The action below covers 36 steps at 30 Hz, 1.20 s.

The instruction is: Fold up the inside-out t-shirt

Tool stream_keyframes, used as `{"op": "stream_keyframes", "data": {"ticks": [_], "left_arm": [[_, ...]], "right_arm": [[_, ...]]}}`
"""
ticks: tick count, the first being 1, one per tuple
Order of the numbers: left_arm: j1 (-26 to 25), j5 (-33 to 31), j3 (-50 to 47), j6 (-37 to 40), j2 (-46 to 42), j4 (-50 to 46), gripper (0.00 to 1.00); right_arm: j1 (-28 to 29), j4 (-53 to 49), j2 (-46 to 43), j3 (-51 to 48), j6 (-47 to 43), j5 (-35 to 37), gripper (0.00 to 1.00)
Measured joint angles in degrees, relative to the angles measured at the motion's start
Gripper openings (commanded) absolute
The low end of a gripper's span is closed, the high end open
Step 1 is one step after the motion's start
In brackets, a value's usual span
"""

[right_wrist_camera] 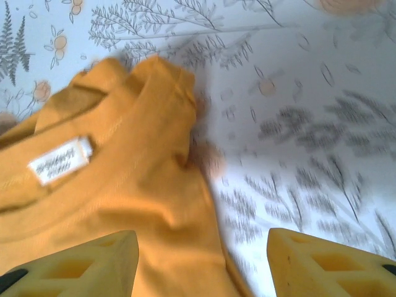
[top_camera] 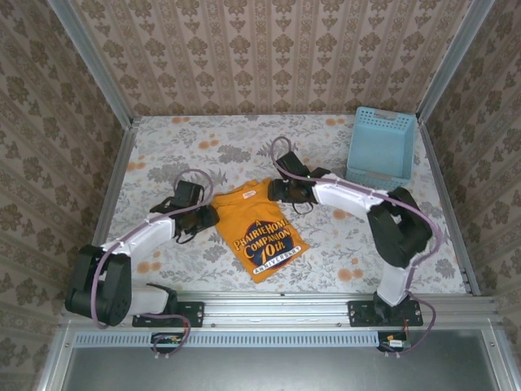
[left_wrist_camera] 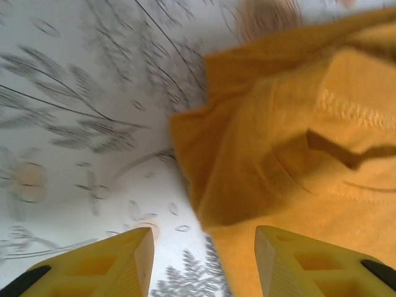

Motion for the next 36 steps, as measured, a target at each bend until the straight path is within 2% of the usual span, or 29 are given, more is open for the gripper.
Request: {"op": "stream_keyframes", "data": {"ticks": [8,18,25,28,33,36], "left_arm": [[-0.4,4.0,-0.2,-1.5,6.8,9.6,0.45],[0.4,5.2,5.8,-1.6,16.0,13.3,0.45],[0.4,5.2,7.9,-1.1,18.9,14.4,0.28],[0.7,5.2,7.9,-0.6,18.9,14.3,0.18],[1.2,5.8,6.6,0.3,17.0,14.4,0.03],[1.0,6.7,4.0,0.8,12.8,14.5,0.0]], "right_arm": [[-0.6,-0.5,13.0,9.8,-6.9,-5.8,0.61],[0.3,-4.8,18.3,17.6,-8.7,-7.0,0.61],[1.1,-7.3,19.8,20.1,-8.8,-4.0,0.34],[1.2,-5.1,19.0,17.9,-8.3,-3.2,0.24],[1.4,3.2,13.2,7.4,-7.2,-5.8,0.1],[1.4,7.4,7.0,-1.4,-6.1,-7.8,0.05]]}}
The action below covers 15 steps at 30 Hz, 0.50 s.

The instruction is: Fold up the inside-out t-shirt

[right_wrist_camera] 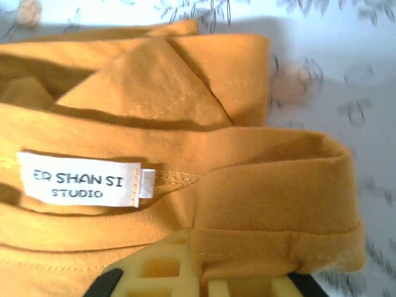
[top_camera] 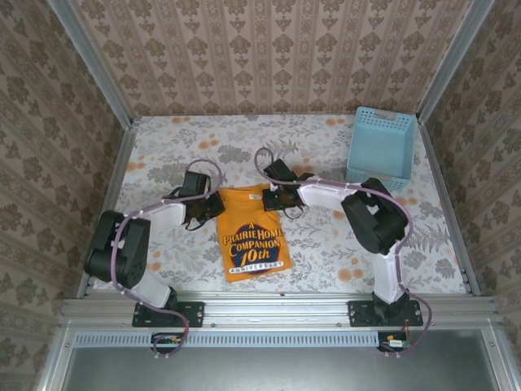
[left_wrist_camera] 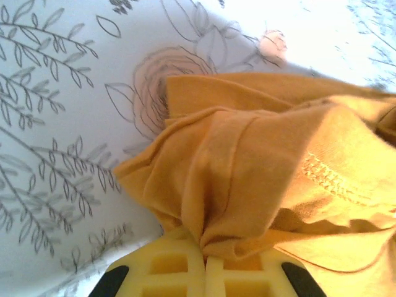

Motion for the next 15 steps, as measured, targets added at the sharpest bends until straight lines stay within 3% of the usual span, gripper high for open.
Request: {"op": "stream_keyframes", "data": {"ticks": [7,15], "left_arm": [[-1.0,3.4,-5.6,0.0,-11.4,1.2,0.0],[-0.9,5.6,-3.6,0.1,-18.4,-0.5,0.0]], "right_arm": [[-1.4,10.7,-15.1,-16.1,5.0,-5.1,0.0],[-3.7,15.8,-22.5,-19.5,8.3,-7.3,0.0]]}}
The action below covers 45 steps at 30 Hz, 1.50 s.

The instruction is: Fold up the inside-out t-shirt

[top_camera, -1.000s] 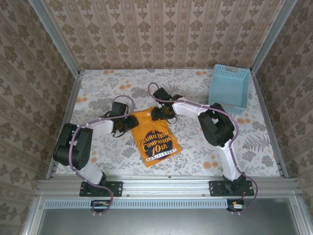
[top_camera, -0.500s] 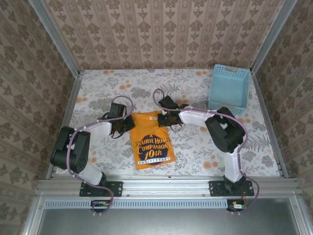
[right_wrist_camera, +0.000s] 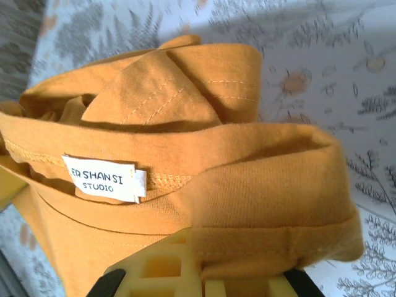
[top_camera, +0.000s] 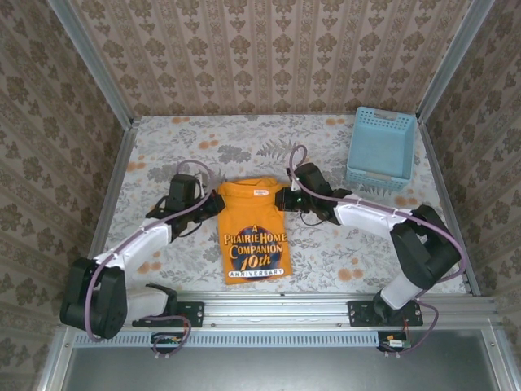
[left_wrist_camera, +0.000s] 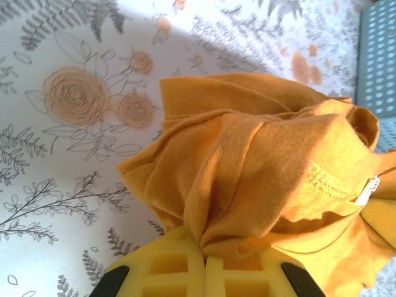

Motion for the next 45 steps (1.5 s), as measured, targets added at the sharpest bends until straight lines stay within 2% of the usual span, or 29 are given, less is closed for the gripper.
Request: {"op": "stream_keyframes", "data": {"ticks": [4,10,13,16,19,23,26,28,31,36,45], "left_arm": [[1.3,0.9,8.8,0.3,1.0,-1.7,0.0],[4.1,1.7,26.6,1.9,7.3,-0.6,0.0],[4.3,2.3,27.9,2.2,6.9,1.9,0.0],[3.7,3.4,21.3,2.5,3.8,5.7,0.0],[1.6,4.2,9.6,3.1,-0.6,8.7,0.0],[-4.9,4.8,-6.7,3.2,-7.6,9.5,0.0],[-10.3,4.6,-14.6,3.1,-14.0,8.5,0.0],[-12.5,3.6,-16.3,2.9,-17.3,7.3,0.0],[-13.4,2.0,-16.3,2.9,-17.8,7.8,0.0],[-13.4,-0.8,-13.7,2.9,-9.5,8.3,0.0],[-10.9,-6.5,-6.4,2.9,0.9,8.9,0.0]], "right_arm": [[-2.3,-2.3,-0.4,6.4,-0.5,-0.1,0.0],[-5.2,-4.3,1.0,25.0,-4.2,0.2,0.0],[-5.5,-3.9,0.9,28.8,-6.1,0.4,0.0],[-5.5,-1.9,-0.3,24.8,-7.0,0.3,0.0],[-5.4,1.2,-3.2,12.0,-7.0,0.1,0.0],[-4.9,4.2,-9.8,-9.9,-4.8,-0.8,0.0],[-3.2,4.1,-17.5,-20.3,-2.5,-1.3,0.0],[-1.9,4.2,-22.1,-23.2,-1.1,-1.0,0.0],[-0.5,5.0,-24.9,-23.8,0.3,0.5,0.0],[-0.3,5.1,-20.5,-22.6,0.6,2.3,0.0],[-0.3,1.2,-10.6,-8.2,-3.9,6.9,0.0]]}}
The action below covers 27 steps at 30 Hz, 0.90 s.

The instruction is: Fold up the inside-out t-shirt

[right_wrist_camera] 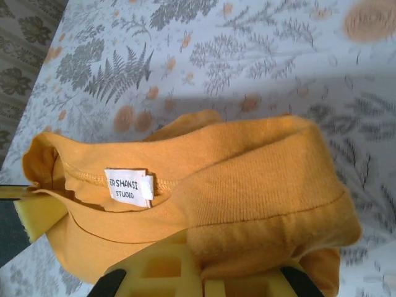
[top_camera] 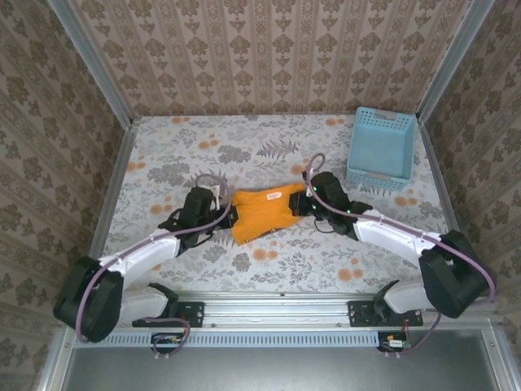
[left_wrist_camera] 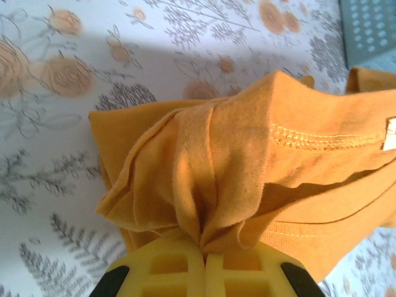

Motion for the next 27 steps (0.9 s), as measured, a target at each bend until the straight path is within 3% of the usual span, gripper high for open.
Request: {"op": "stream_keyframes", "data": {"ticks": [12,16,17,21,24,27], "left_arm": [[4.0,-2.4,7.4,0.0,14.8,0.0,0.0],[4.5,-2.3,11.0,0.0,19.2,0.0,0.12],[4.6,-2.1,11.6,0.1,19.9,-0.1,0.14],[5.0,-2.2,14.2,0.2,20.6,-3.2,0.28],[6.6,-4.3,16.2,0.5,20.1,-8.3,0.39],[7.3,-8.2,17.9,0.5,17.3,-15.3,0.42]], "right_arm": [[-1.2,-6.4,18.5,13.6,-4.0,3.0,0.0],[-1.4,-8.1,21.1,17.1,-4.4,5.9,0.0],[-1.5,-8.3,21.7,17.7,-4.8,6.6,0.04],[-1.7,-10.1,23.5,19.4,-6.1,8.2,0.36],[-2.0,-12.9,23.4,20.5,-7.8,10.5,0.49],[-2.2,-15.7,21.8,20.8,-9.1,12.9,0.56]]}}
